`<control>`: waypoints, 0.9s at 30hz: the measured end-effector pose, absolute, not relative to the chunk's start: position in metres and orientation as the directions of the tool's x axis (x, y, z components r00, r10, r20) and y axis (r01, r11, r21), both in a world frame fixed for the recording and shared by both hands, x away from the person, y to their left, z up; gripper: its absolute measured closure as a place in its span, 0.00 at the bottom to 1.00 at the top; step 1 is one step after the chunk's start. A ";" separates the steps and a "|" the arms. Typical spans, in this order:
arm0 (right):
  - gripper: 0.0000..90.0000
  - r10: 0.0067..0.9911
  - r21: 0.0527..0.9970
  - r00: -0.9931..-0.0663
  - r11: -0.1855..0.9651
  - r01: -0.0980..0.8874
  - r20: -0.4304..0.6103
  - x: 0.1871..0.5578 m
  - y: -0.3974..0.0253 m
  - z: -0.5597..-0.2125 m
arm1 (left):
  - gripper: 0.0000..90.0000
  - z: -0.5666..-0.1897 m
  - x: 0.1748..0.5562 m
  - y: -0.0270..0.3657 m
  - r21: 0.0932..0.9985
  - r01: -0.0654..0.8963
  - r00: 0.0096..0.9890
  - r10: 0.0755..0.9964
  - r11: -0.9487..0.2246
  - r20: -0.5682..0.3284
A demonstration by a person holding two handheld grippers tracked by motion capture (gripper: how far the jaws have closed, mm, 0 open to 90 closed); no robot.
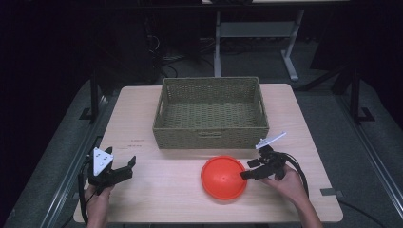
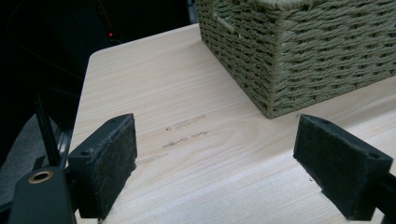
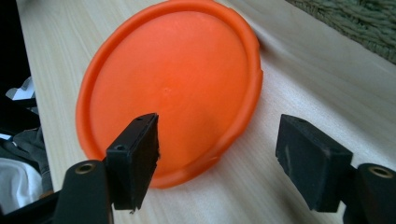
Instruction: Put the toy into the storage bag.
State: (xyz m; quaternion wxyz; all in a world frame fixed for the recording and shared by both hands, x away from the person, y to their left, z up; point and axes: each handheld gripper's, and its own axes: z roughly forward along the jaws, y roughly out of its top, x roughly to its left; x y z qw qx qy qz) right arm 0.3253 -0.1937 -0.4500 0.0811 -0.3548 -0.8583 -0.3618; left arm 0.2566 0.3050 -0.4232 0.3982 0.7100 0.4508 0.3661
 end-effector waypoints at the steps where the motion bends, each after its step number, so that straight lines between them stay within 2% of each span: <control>1: 0.35 0.548 0.559 -0.734 0.488 0.670 0.401 0.327 -0.193 -0.452 | 0.14 -0.423 0.256 0.305 0.894 0.349 0.326 0.931 -0.281 0.165; 13: 0.47 0.527 0.554 -0.727 0.478 0.682 0.441 0.333 -0.192 -0.460 | 0.14 -0.423 0.258 0.306 0.895 0.350 0.321 0.933 -0.277 0.163; 27: 0.61 0.532 0.554 -0.727 0.478 0.681 0.434 0.334 -0.186 -0.466 | 0.14 -0.423 0.258 0.306 0.894 0.354 0.320 0.934 -0.275 0.160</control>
